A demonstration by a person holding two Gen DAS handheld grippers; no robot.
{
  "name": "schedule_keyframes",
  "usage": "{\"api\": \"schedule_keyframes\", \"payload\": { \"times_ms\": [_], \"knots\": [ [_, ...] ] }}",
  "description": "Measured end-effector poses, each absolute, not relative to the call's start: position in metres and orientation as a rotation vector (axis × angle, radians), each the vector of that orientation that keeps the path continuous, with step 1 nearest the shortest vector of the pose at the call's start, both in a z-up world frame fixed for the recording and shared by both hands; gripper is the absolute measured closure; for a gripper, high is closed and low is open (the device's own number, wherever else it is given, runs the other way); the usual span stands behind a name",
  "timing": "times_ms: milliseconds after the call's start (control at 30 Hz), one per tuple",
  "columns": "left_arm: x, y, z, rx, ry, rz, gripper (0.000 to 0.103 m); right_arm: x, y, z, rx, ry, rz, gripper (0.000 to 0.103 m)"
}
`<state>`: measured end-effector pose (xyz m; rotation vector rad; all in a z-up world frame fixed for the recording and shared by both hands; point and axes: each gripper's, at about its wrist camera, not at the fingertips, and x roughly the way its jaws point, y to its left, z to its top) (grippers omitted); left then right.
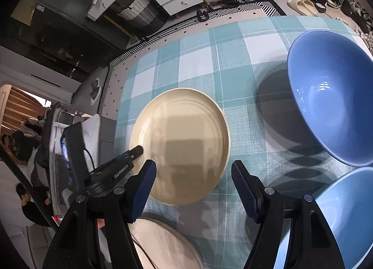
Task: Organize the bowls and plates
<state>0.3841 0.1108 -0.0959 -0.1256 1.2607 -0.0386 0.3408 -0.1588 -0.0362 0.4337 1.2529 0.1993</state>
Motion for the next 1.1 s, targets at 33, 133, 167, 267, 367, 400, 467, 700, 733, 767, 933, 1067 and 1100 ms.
{"api": "schedule_keyframes", "payload": {
  "times_ms": [33, 133, 167, 267, 367, 400, 467, 700, 733, 767, 933, 1067, 1100],
  "knots": [
    [0.383, 0.112, -0.096, -0.128, 1.259, -0.042, 0.093, 0.342, -0.158, -0.038, 0.426, 1.252, 0.192, 0.034],
    [0.380, 0.115, -0.096, -0.140, 1.255, -0.041, 0.087, 0.346, -0.154, -0.041, 0.407, 1.239, 0.176, 0.033],
    [0.380, 0.116, -0.096, -0.145, 1.256, -0.039, 0.084, 0.348, -0.152, -0.044, 0.402, 1.247, 0.185, 0.032],
    [0.376, 0.122, -0.092, -0.182, 1.230, -0.048, 0.053, 0.354, -0.148, -0.051, 0.395, 1.255, 0.187, 0.025],
    [0.371, 0.128, -0.082, -0.184, 1.171, -0.035, 0.052, 0.358, -0.142, -0.054, 0.371, 1.242, 0.182, 0.013],
    [0.372, 0.129, -0.081, -0.184, 1.172, -0.027, 0.050, 0.359, -0.141, -0.054, 0.360, 1.242, 0.175, 0.011],
    [0.372, 0.132, -0.082, -0.198, 1.183, -0.022, 0.049, 0.363, -0.137, -0.057, 0.327, 1.245, 0.151, 0.010],
    [0.370, 0.126, -0.085, -0.173, 1.179, -0.024, 0.047, 0.374, -0.130, -0.071, 0.183, 1.248, 0.061, 0.001],
    [0.371, 0.125, -0.085, -0.167, 1.177, -0.021, 0.047, 0.376, -0.132, -0.073, 0.182, 1.248, 0.046, 0.001],
    [0.371, 0.124, -0.086, -0.164, 1.177, -0.022, 0.047, 0.377, -0.134, -0.075, 0.184, 1.254, 0.034, 0.001],
    [0.373, 0.121, -0.091, -0.142, 1.184, -0.025, 0.047, 0.384, -0.143, -0.093, 0.248, 1.325, -0.013, 0.001],
    [0.374, 0.122, -0.092, -0.145, 1.189, -0.027, 0.047, 0.385, -0.142, -0.097, 0.260, 1.325, -0.011, 0.001],
    [0.375, 0.122, -0.093, -0.146, 1.191, -0.027, 0.047, 0.385, -0.142, -0.098, 0.260, 1.325, -0.018, 0.001]
  ]
}}
